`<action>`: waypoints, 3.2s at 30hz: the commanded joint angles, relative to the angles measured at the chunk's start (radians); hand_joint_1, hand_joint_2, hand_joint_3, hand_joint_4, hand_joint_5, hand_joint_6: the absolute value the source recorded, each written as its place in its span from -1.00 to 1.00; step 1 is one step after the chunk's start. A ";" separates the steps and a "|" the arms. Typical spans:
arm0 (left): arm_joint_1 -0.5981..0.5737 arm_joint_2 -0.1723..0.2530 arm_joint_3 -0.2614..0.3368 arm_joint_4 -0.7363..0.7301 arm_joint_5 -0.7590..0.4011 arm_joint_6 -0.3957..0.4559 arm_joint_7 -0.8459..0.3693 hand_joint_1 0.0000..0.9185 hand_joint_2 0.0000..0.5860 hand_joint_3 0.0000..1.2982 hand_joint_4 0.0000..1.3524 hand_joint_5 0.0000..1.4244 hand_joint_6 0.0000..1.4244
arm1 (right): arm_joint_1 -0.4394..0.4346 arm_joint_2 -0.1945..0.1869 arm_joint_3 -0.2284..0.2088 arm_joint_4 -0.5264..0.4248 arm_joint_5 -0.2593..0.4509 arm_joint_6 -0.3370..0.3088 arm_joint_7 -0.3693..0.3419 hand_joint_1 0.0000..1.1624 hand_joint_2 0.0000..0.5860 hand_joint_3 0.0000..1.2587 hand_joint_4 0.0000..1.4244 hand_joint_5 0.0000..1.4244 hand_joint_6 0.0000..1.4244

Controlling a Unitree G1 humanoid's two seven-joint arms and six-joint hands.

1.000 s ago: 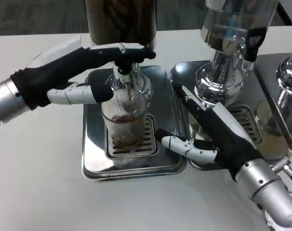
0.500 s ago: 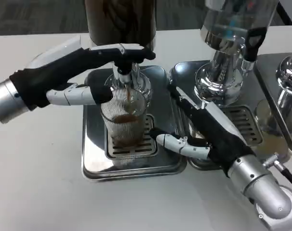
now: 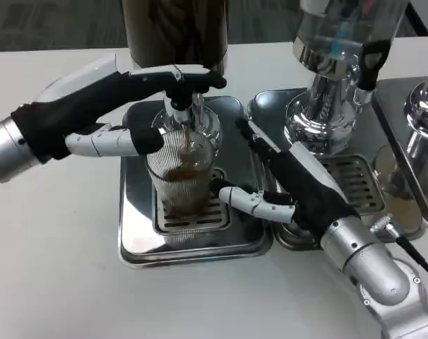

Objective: Grasp the cup under the faucet to collect the drink, then remove the cup.

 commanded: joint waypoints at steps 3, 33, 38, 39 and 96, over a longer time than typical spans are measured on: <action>0.038 0.025 -0.012 0.002 0.033 0.009 -0.023 -1.00 -0.78 -0.64 -0.83 -0.76 -0.72 | -0.044 0.016 0.002 0.055 0.013 -0.042 -0.020 0.01 -0.21 -1.00 -1.00 -1.00 -1.00; 0.095 0.089 0.139 0.076 0.021 0.024 0.106 -1.00 -0.72 -0.63 -0.82 -0.75 -0.72 | -0.136 0.046 -0.006 0.198 0.044 -0.126 -0.029 0.00 -0.16 -1.00 -1.00 -1.00 -0.98; 0.116 0.099 0.153 0.081 0.018 0.029 0.122 -1.00 -0.72 -0.64 -0.82 -0.75 -0.72 | -0.139 0.047 -0.007 0.204 0.045 -0.132 -0.029 -0.01 -0.17 -1.00 -1.00 -1.00 -0.98; 0.119 0.099 0.156 0.081 0.019 0.030 0.124 -1.00 -0.72 -0.64 -0.82 -0.75 -0.72 | -0.140 0.047 -0.008 0.205 0.045 -0.132 -0.028 -0.01 -0.17 -1.00 -1.00 -1.00 -0.98; 0.334 0.122 0.195 0.064 0.042 0.098 0.191 -1.00 -0.63 -0.55 -0.71 -0.71 -0.67 | -0.206 0.064 0.003 0.390 0.094 -0.204 0.003 -0.23 -0.26 -1.00 -1.00 -1.00 -1.00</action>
